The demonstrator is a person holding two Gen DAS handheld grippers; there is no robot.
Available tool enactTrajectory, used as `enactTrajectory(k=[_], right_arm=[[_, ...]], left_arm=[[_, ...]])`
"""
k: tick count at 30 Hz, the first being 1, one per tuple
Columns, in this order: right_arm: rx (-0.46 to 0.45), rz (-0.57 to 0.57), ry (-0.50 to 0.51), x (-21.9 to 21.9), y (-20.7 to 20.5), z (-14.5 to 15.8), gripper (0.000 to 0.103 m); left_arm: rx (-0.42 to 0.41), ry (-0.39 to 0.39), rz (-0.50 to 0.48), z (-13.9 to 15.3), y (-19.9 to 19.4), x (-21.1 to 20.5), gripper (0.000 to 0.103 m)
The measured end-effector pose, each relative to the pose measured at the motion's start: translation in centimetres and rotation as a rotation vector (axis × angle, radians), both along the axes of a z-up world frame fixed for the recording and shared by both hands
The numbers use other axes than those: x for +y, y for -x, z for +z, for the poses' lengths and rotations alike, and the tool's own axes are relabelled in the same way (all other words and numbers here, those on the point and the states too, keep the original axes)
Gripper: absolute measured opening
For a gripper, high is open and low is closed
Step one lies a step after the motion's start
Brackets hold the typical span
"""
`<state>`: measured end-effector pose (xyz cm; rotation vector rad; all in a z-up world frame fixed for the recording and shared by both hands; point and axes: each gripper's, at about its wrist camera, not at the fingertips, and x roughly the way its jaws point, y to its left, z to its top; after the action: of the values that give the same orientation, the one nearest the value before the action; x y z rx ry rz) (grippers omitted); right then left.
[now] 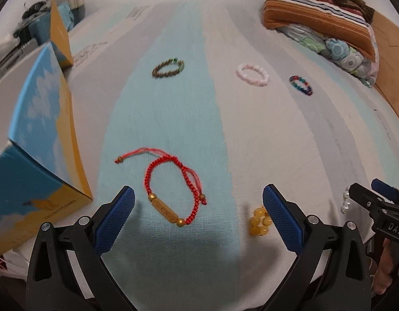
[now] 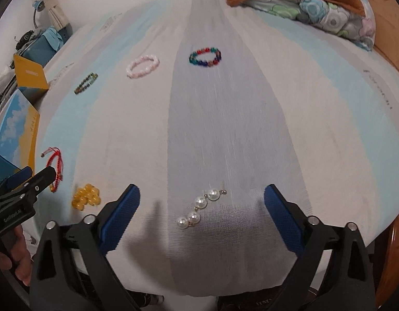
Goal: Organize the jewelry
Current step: 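Grasp the second red cord bracelet with the left tool while the right tool grasps the pearl strand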
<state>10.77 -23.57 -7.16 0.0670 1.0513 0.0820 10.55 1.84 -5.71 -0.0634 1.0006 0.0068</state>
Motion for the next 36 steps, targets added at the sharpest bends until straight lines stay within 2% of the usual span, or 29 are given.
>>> enactTrajectory(k=[4, 6, 10, 13, 15, 16, 18, 26, 29, 31, 32, 36], right_arm=[[0.027, 0.009, 0.0, 0.0, -0.5, -1.2, 0.086], [0.051, 0.014, -0.014, 0.1, -0.8, -1.9, 0.079], [0.073, 0.009, -0.011, 0.1, -1.2, -2.9, 0.074], [0.066, 0.004, -0.003, 0.0, -1.2, -3.1, 0.068], [0.062, 0.009, 0.009, 0.1, -1.2, -3.1, 0.064], [0.057, 0.016, 0.024, 0.2, -1.2, -3.1, 0.061], [0.05, 0.021, 0.037, 0.3, -1.2, -3.1, 0.056], [0.044, 0.014, 0.054, 0.2, -1.1, -2.8, 0.022], [0.044, 0.009, 0.046, 0.0, -1.2, -2.7, 0.02], [0.043, 0.004, 0.039, -0.1, -1.1, -2.6, 0.019], [0.041, 0.002, 0.037, -0.1, -1.1, -2.6, 0.01], [0.035, 0.005, 0.031, -0.2, -0.9, -2.1, 0.01]], left_arm=[[0.008, -0.004, 0.036, -1.6, -0.4, 0.3, 0.097], [0.015, -0.002, 0.043, -2.1, -0.6, 0.3, 0.097], [0.033, -0.008, 0.044, -3.1, -1.2, 0.2, 0.093], [0.038, -0.019, 0.053, -3.2, -1.3, 0.3, 0.082], [0.045, -0.024, 0.053, -3.2, -1.3, 0.3, 0.067], [0.047, -0.023, 0.051, -3.2, -1.3, 0.4, 0.065], [0.049, -0.011, 0.043, -3.2, -1.2, 0.4, 0.054], [0.068, 0.006, 0.038, -3.1, -1.0, 0.6, 0.026], [0.075, 0.01, 0.031, -3.0, -0.9, 0.5, 0.015], [0.078, 0.01, 0.029, -2.9, -0.8, 0.5, 0.012], [0.076, 0.009, 0.027, -2.8, -0.8, 0.5, 0.011], [0.075, 0.007, 0.023, -2.6, -0.6, 0.4, 0.011]])
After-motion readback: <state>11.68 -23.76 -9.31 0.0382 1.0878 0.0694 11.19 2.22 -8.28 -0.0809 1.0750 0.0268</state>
